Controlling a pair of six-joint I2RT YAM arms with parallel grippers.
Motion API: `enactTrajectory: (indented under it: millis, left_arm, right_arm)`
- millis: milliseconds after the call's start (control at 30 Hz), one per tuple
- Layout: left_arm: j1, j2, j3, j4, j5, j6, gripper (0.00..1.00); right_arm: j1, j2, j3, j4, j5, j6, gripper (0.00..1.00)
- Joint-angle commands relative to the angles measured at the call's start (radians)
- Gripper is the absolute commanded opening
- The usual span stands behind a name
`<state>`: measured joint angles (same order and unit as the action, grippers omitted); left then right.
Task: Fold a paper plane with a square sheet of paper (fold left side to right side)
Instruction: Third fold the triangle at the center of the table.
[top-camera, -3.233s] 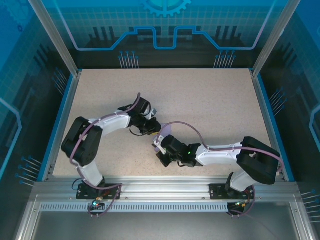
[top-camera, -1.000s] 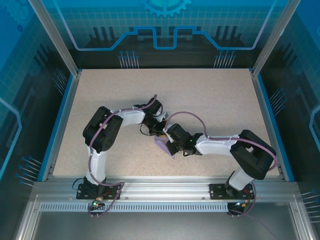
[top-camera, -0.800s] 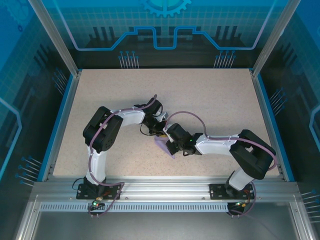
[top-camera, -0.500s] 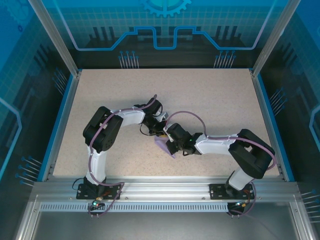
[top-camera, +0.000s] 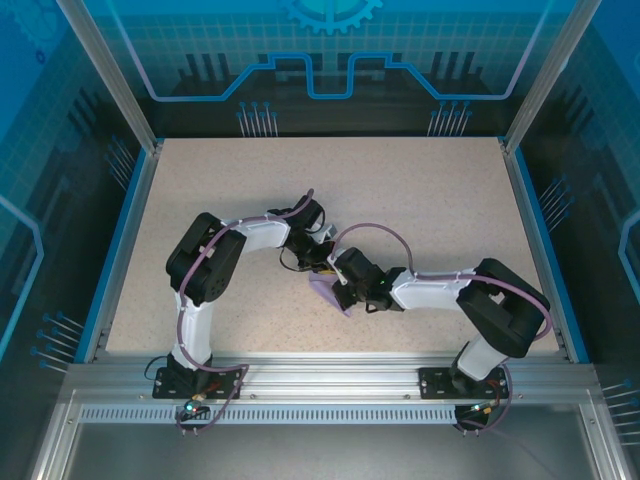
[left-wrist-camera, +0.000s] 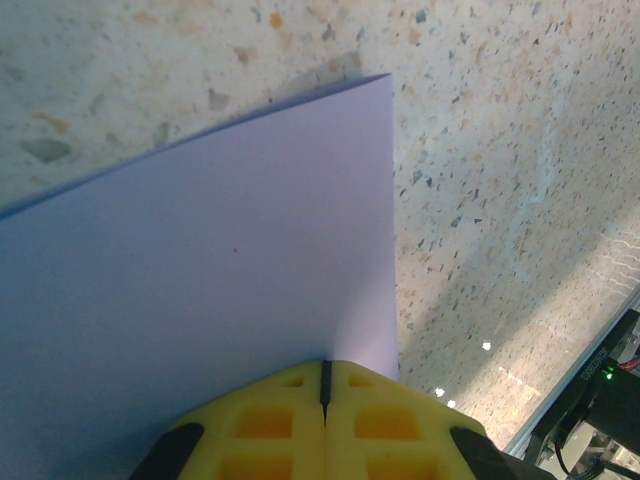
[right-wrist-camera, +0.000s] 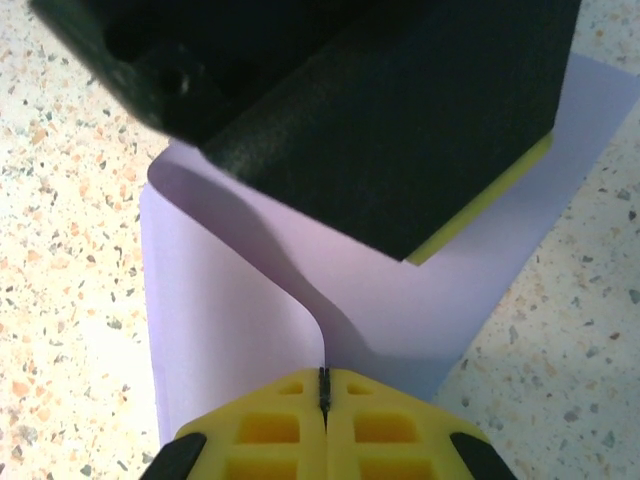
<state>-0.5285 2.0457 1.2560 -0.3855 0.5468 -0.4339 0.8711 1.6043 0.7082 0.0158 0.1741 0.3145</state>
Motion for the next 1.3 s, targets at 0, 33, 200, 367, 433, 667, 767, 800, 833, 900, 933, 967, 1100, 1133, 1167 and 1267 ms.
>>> enactTrajectory:
  millis: [0,33,200,367,433,667,767,800,833,900,933,967,1100,1133,1167,1267]
  left_arm:
    - [-0.028,0.048,0.003,-0.043,-0.043,0.016,0.06]
    - [-0.028,0.048,0.003,-0.043,-0.043,0.016,0.06]
    - [-0.028,0.051,0.005,-0.043,-0.044,0.015,0.06]
    - [-0.028,0.049,0.003,-0.043,-0.042,0.014,0.06]
    - [-0.027,0.05,0.003,-0.043,-0.042,0.015,0.06]
    - [-0.027,0.05,0.005,-0.043,-0.043,0.014,0.06]
    - [-0.028,0.049,0.005,-0.043,-0.042,0.015,0.06]
    - [-0.028,0.049,0.006,-0.043,-0.043,0.015,0.06]
    - [-0.027,0.049,0.006,-0.043,-0.042,0.014,0.06]
    - [-0.028,0.05,0.006,-0.044,-0.043,0.015,0.06]
    - [-0.028,0.05,0.006,-0.044,-0.042,0.015,0.06]
    - [-0.028,0.05,0.006,-0.044,-0.042,0.015,0.06]
    - [-0.028,0.05,0.006,-0.044,-0.042,0.014,0.06]
    - [-0.028,0.05,0.006,-0.044,-0.042,0.013,0.06]
    - [-0.027,0.05,0.006,-0.045,-0.042,0.014,0.06]
    - [-0.027,0.05,0.005,-0.043,-0.042,0.013,0.06]
  right_arm:
    - [0.02,-0.02,-0.021,-0.033,-0.037,-0.009,0.0]
    - [0.02,-0.025,-0.025,-0.031,-0.037,-0.008,0.0]
    - [0.023,-0.032,-0.032,-0.026,-0.026,-0.002,0.0]
    - [0.025,0.0,-0.014,-0.024,-0.016,-0.001,0.0]
    - [0.026,0.008,-0.005,-0.026,-0.01,-0.001,0.0]
    - [0.022,-0.009,0.014,-0.033,0.027,0.001,0.0]
    - [0.018,-0.018,0.017,-0.033,0.027,0.002,0.0]
    - [0.017,-0.019,0.02,-0.033,0.028,0.004,0.0]
    - [0.015,-0.021,0.022,-0.034,0.028,0.004,0.0]
    - [0.016,-0.023,0.023,-0.034,0.028,0.006,0.0]
    - [0.015,-0.024,0.025,-0.037,0.028,0.006,0.0]
    - [0.016,-0.026,0.027,-0.037,0.028,0.007,0.0]
    - [0.014,-0.038,0.029,-0.038,0.031,0.006,0.0]
    - [0.014,-0.04,0.029,-0.04,0.03,0.005,0.0]
    - [0.014,-0.041,0.03,-0.043,0.03,0.003,0.0]
    - [0.013,-0.041,0.031,-0.043,0.03,0.004,0.0]
